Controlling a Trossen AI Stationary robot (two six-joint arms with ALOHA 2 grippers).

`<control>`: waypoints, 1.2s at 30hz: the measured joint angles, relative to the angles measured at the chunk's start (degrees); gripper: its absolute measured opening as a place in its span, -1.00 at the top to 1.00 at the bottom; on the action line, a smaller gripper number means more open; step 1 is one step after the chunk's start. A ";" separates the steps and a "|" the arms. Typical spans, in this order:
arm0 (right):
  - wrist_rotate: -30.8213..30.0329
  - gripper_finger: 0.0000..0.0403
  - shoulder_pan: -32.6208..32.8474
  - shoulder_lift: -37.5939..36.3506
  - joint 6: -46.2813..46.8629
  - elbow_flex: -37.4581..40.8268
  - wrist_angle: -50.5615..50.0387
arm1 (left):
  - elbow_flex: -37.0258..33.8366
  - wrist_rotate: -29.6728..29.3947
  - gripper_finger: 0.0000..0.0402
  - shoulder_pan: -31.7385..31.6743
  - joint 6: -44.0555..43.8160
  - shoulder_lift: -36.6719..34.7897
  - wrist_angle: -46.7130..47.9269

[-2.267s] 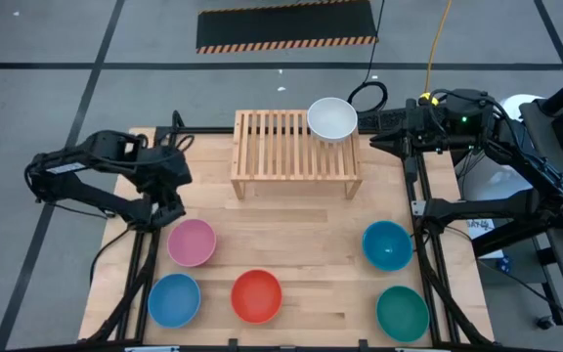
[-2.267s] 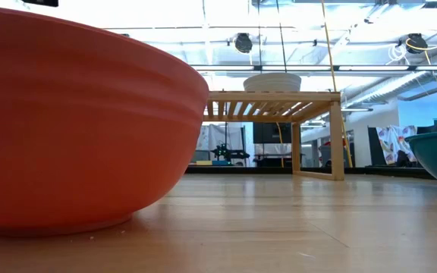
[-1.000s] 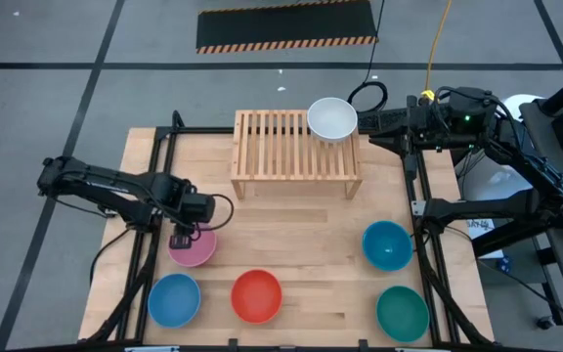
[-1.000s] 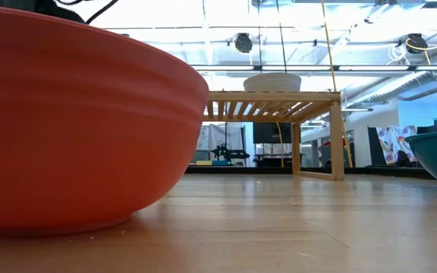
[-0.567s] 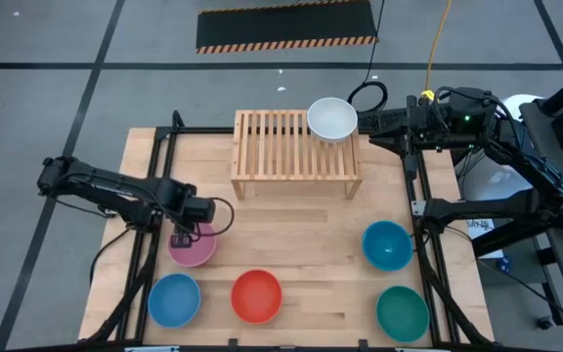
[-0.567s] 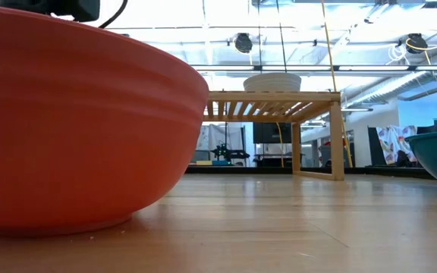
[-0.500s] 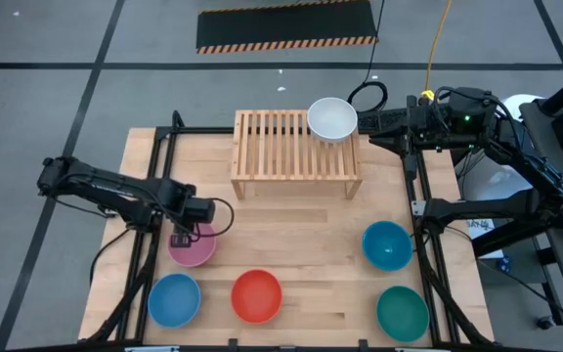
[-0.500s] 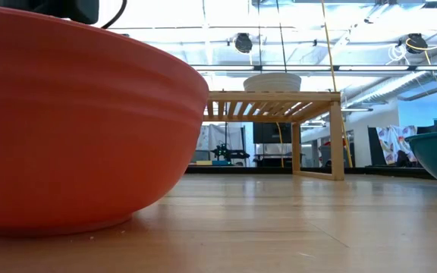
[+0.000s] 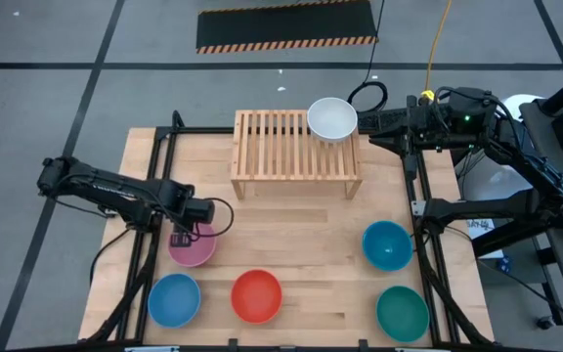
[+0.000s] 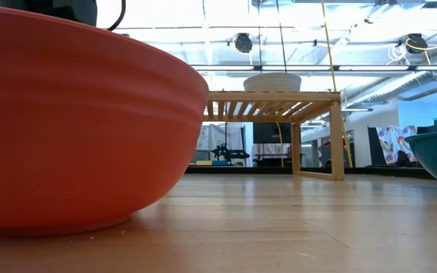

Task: Place and stack bowls onto a shelf
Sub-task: Put the pink bowl on the shelf

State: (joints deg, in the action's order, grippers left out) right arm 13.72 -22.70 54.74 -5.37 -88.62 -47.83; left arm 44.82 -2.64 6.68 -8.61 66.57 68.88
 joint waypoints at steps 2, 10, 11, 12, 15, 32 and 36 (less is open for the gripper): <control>0.00 0.80 0.00 0.01 -0.01 0.00 0.00 | 0.00 -0.49 0.38 -0.65 -0.34 0.00 0.02; 0.02 0.80 0.00 0.00 0.00 0.00 -0.01 | 0.00 0.87 0.38 -4.61 0.56 0.00 0.00; 0.02 0.80 0.00 0.02 0.00 0.00 0.00 | 0.00 1.29 0.38 -5.02 0.67 0.00 -0.02; 0.02 0.80 0.00 0.01 -0.01 0.00 -0.01 | 0.00 1.57 0.38 -5.44 0.75 0.00 -0.04; 0.04 0.80 -0.02 0.02 0.00 0.00 -0.01 | 0.00 2.64 0.38 -6.53 1.55 0.00 -0.08; 0.07 0.80 0.00 0.02 0.00 0.00 -0.01 | 0.00 7.52 0.38 -11.67 4.45 0.00 -0.57; 0.07 0.80 0.00 0.02 0.00 0.00 -0.01 | 0.00 10.17 0.38 -12.46 5.68 0.00 -1.24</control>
State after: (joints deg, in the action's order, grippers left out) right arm 13.79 -22.70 54.76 -5.37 -88.62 -47.83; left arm 44.82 7.53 -5.79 -2.93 66.57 67.64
